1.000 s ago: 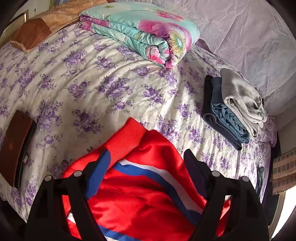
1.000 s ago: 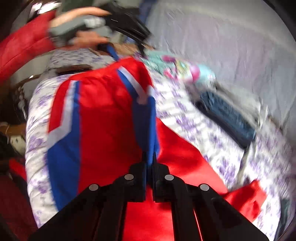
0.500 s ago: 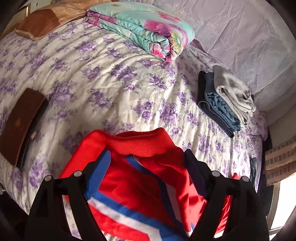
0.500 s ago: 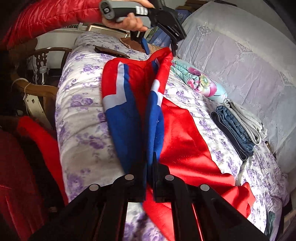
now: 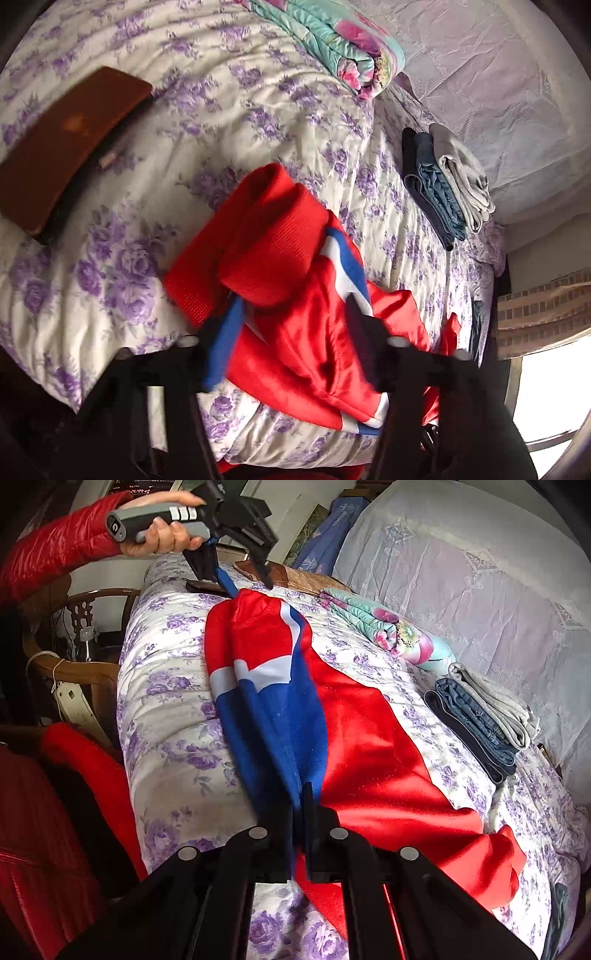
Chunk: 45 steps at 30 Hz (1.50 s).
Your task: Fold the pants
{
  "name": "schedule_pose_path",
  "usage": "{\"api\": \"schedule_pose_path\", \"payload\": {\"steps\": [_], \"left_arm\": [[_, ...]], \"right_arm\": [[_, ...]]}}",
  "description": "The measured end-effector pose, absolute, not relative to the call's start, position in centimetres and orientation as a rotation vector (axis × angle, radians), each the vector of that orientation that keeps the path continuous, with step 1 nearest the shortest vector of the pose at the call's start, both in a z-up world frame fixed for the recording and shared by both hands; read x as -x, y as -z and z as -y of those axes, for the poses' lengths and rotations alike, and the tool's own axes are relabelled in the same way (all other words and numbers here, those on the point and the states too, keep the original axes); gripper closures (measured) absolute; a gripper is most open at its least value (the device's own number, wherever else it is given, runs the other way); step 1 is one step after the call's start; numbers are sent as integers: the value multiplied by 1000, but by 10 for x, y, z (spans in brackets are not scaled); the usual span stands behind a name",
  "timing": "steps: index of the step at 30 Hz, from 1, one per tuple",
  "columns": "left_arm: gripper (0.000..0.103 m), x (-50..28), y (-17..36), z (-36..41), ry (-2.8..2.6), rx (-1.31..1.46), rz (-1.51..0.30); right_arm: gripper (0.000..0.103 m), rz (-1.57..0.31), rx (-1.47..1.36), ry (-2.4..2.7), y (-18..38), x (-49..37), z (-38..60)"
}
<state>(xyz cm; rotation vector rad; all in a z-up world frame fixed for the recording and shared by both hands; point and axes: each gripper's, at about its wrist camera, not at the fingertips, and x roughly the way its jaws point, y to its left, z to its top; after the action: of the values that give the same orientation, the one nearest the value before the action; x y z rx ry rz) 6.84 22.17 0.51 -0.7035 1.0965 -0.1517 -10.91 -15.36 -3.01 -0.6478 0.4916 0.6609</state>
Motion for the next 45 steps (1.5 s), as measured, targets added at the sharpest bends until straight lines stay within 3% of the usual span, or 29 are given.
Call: {"api": "schedule_pose_path", "payload": {"steps": [8,10,13,17,23,30,33,35,38,40,41,43,45], "left_arm": [[62,-74,3,-222,154,686,-1086],[72,-75,0,-223,150,661,-1066],[77,-72,-15,-225,178,636,-1011],[77,-66,-21,-233,201,601,-983],[78,-51,27,-255,232,647,-1006],[75,-15,-16,-258,180,613,-855],[64,-2,-43,-226,237,503,-781],[38,-3,-46,-199,315,461,-784],[33,-23,-10,-152,370,387,-888],[33,-36,24,-141,368,396,-963],[34,-38,34,-141,365,403,-963],[33,-30,37,-139,391,366,-895],[33,-24,39,-140,400,359,-854]], "right_arm": [[98,-515,580,-675,28,103,158],[98,-508,566,-673,26,104,159],[98,-456,555,-662,16,111,159],[98,-457,565,-690,11,117,151],[97,-515,596,-704,37,117,140],[97,-546,525,-719,40,111,146],[97,-570,489,-728,39,107,147],[97,-603,447,-740,36,103,150],[82,-654,337,-792,21,99,161],[64,-636,218,-817,-1,101,182],[60,-625,173,-810,-10,100,193],[40,-607,65,-707,-33,88,226],[37,-623,-7,-546,-45,67,255]]}}
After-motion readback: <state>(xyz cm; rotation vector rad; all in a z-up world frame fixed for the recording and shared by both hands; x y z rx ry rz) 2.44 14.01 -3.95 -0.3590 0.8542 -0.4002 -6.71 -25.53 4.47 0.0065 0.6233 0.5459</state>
